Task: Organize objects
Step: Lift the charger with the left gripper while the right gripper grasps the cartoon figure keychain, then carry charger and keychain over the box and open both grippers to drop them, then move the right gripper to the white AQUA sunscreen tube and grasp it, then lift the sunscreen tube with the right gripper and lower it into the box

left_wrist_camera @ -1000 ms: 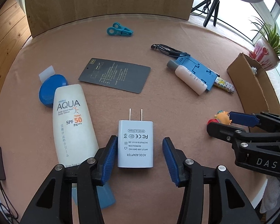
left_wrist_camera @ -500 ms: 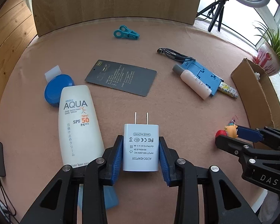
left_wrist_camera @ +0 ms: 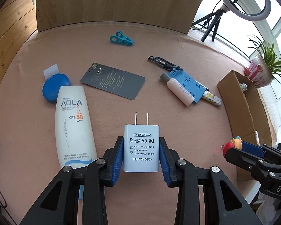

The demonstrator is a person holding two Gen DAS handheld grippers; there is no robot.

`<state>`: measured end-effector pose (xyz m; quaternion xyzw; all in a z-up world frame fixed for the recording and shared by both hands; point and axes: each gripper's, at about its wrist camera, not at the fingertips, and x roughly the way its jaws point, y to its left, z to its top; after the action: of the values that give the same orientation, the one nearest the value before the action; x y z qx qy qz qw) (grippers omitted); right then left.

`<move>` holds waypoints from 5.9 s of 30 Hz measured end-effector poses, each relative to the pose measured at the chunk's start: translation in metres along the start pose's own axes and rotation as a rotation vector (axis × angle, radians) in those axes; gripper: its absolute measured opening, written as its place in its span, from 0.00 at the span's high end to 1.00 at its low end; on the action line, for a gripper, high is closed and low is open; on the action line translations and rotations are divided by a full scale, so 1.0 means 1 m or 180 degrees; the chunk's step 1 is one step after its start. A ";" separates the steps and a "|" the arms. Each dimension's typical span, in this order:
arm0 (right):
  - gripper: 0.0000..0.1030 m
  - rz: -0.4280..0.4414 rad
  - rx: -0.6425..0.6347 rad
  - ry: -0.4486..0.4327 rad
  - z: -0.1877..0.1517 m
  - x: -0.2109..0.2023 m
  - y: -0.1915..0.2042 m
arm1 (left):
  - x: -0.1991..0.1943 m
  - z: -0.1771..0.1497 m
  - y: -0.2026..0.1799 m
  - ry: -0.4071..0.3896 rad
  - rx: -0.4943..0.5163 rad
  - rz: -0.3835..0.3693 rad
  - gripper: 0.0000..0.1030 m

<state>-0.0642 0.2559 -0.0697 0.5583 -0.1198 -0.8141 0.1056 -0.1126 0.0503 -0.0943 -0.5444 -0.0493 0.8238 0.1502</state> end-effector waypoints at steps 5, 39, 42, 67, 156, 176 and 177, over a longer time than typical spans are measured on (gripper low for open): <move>0.57 0.0093 0.0070 -0.0176 -0.002 -0.033 -0.011 | -0.009 0.009 -0.024 -0.0070 0.0106 -0.0127 0.63; 0.57 -0.0292 0.0725 -0.0504 0.002 -0.095 -0.176 | 0.048 0.064 -0.273 -0.0081 0.1072 -0.0545 0.63; 0.57 -0.0298 0.0740 -0.0475 -0.001 -0.092 -0.179 | 0.055 0.062 -0.274 -0.0052 0.1095 -0.0512 0.63; 0.52 -0.0187 0.0674 -0.0485 0.008 -0.091 -0.156 | 0.022 0.066 -0.216 -0.0188 0.0812 -0.0435 0.55; 0.67 0.1038 -0.0090 0.0890 0.033 0.124 0.104 | -0.012 -0.031 0.081 0.0199 -0.0210 -0.0359 0.55; 0.67 0.0409 -0.0370 0.0513 -0.007 0.078 0.074 | -0.005 -0.054 0.010 0.0311 0.0137 -0.0466 0.52; 0.67 0.0386 -0.0377 0.0495 -0.008 0.077 0.074 | -0.005 -0.054 0.010 0.0311 0.0133 -0.0476 0.52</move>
<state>-0.0814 0.1613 -0.1168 0.6043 -0.0964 -0.7661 0.1964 -0.0635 0.0345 -0.1138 -0.5755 -0.0652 0.7836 0.2248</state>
